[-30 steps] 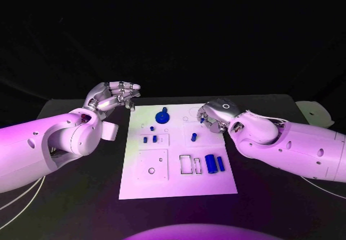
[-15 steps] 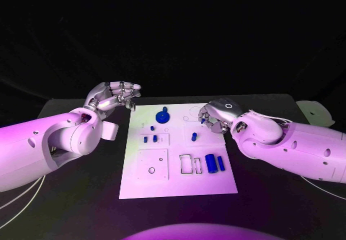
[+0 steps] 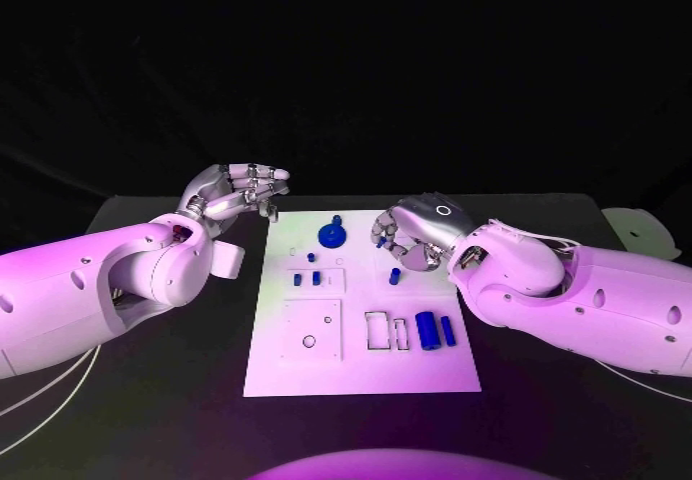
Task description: Assemble the parts on the task board
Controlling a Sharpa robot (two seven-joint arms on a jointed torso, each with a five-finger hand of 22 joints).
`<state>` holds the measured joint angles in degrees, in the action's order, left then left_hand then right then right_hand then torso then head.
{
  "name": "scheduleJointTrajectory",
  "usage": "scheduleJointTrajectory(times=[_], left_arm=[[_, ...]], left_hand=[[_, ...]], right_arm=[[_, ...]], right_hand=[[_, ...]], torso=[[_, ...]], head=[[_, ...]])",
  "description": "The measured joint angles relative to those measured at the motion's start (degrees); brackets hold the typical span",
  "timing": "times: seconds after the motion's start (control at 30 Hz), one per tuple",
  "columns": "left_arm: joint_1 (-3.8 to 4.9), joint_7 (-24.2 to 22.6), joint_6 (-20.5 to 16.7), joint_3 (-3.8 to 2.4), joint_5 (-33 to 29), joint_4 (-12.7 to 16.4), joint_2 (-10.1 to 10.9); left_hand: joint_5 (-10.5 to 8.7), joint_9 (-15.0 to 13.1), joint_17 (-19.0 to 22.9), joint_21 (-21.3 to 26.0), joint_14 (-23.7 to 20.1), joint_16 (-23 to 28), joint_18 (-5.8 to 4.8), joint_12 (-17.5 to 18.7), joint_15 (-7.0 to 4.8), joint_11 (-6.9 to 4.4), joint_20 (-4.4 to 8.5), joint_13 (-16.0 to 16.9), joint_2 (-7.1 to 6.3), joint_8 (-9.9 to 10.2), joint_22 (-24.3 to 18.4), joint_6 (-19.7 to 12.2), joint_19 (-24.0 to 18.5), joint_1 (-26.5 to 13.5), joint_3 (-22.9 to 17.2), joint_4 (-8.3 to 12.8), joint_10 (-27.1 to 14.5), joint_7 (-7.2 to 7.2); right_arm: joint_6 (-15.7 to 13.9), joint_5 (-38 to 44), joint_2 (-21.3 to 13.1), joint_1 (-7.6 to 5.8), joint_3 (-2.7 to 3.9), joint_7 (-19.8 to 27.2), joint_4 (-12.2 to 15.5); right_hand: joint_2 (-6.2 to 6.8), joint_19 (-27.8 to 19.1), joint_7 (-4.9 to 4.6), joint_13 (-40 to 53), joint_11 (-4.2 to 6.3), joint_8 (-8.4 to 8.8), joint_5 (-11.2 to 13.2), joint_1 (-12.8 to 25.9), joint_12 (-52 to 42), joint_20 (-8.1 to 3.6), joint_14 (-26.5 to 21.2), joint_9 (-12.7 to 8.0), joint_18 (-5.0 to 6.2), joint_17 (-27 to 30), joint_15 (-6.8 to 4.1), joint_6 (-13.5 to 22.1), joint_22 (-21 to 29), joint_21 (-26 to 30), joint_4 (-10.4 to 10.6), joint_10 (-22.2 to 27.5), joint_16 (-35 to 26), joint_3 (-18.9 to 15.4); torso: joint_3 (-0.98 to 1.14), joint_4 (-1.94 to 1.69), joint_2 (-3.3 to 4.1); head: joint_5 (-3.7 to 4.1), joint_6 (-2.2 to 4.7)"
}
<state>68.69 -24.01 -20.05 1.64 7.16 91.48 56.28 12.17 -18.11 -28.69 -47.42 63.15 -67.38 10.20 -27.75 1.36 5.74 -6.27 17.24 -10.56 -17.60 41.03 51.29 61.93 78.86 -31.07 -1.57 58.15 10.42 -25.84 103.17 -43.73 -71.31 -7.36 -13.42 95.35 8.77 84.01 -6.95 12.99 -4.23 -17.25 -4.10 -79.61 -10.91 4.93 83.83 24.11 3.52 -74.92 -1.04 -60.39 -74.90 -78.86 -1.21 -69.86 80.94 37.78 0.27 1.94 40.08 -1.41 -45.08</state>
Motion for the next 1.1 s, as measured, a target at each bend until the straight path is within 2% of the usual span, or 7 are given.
scheduleJointTrajectory(times=[0.13,0.23,0.4,0.6,0.83,1.1], left_arm=[[0.0,0.0,0.1,0.0,0.0,-0.3,-0.2],[0.0,0.0,0.1,0.0,0.0,-0.5,-0.5],[0.0,0.0,0.3,0.0,-0.1,-0.8,-0.8],[0.0,0.1,0.4,0.0,-0.1,-1.0,-1.1],[0.02,0.1,0.5,0.0,-0.2,-1.1,-1.6],[0.05,0.1,0.6,0.0,-0.2,-1.2,-2.1]], left_hand=[[0.0,0.0,0.0,0.0,0.0,0.0,0.0,0.0,0.0,0.0,0.0,0.0,0.0,0.0,0.0,0.0,0.0,0.0,0.0,0.0,0.0,0.0],[0.0,0.0,0.1,0.0,0.0,0.0,-0.01,0.0,0.0,0.21,0.0,0.0,0.0,0.0,-0.1,-0.2,0.0,0.0,-0.2,0.2,-0.2,0.21],[0.0,0.0,0.1,0.0,0.0,0.0,0.0,0.0,0.0,0.21,0.0,0.0,0.0,0.0,-0.1,-0.2,0.0,0.0,-0.2,0.2,-0.2,0.21],[0.0,0.0,0.1,0.0,0.0,0.0,0.0,0.0,0.0,0.21,0.0,0.0,0.0,0.0,-0.1,-0.2,0.0,0.0,-0.2,0.2,-0.2,0.2],[0.0,0.0,0.1,0.0,0.0,0.0,0.0,0.0,0.0,0.21,0.0,0.0,0.0,0.0,-0.1,-0.2,0.0,0.0,-0.2,0.2,-0.2,0.2],[0.0,0.0,0.1,0.0,0.0,0.0,0.0,-0.4,0.0,0.21,0.0,0.1,0.0,0.0,0.0,-0.4,0.0,0.0,-0.2,0.2,-0.2,0.0]], right_arm=[[0.0,-0.4,1.8,0.09,-0.02,0.2,1.0],[0.0,-0.8,3.0,0.46,-0.11,0.3,1.4],[0.1,-1.5,4.8,1.57,-0.33,0.6,2.0],[0.2,-2.1,6.3,3.25,-0.64,0.9,2.3],[0.5,-2.5,7.8,5.62,-1.05,1.3,1.9],[1.0,-2.7,8.9,7.01,-1.32,1.7,0.4]], right_hand=[[0.0,0.0,-0.06,0.0,0.0,0.04,0.0,0.0,0.0,0.0,0.0,0.0,0.0,0.0,0.0,0.1,0.0,0.0,0.0,0.0,0.0,0.0],[0.0,0.0,-0.16,0.0,-0.01,0.05,0.0,0.0,0.1,0.0,0.0,0.0,0.0,0.0,0.0,0.2,0.0,0.0,0.0,0.0,0.0,0.0],[0.0,0.0,-0.08,0.0,-0.01,0.09,0.0,0.0,0.1,0.0,0.0,0.0,0.0,0.0,0.0,0.3,0.0,0.0,0.0,0.0,0.0,0.0],[0.01,0.0,-0.07,0.0,-0.02,0.1,0.0,0.0,0.2,0.0,0.0,0.0,0.0,0.0,0.0,0.3,0.0,0.3,0.0,0.0,0.0,0.0],[0.01,0.0,-0.02,0.0,0.15,0.11,0.0,0.0,0.2,0.0,0.0,0.0,0.0,0.0,0.0,0.3,0.0,0.3,0.0,0.1,0.0,0.0],[0.01,0.0,-0.09,0.0,0.14,0.21,0.0,0.0,0.2,0.0,0.0,0.0,0.0,0.0,0.0,0.3,0.0,0.3,-0.1,0.1,0.0,-0.2]], torso=[[0.0,0.0,-0.01],[-0.03,0.0,-0.02],[-0.04,0.0,-0.02],[-0.07,0.0,0.01],[-0.12,0.01,0.07],[-0.08,0.01,0.1]], head=[[-1.05,-0.06],[-2.13,-0.24],[-4.17,-0.74],[-5.94,-1.39],[-7.1,-1.99],[-8.04,-2.71]])
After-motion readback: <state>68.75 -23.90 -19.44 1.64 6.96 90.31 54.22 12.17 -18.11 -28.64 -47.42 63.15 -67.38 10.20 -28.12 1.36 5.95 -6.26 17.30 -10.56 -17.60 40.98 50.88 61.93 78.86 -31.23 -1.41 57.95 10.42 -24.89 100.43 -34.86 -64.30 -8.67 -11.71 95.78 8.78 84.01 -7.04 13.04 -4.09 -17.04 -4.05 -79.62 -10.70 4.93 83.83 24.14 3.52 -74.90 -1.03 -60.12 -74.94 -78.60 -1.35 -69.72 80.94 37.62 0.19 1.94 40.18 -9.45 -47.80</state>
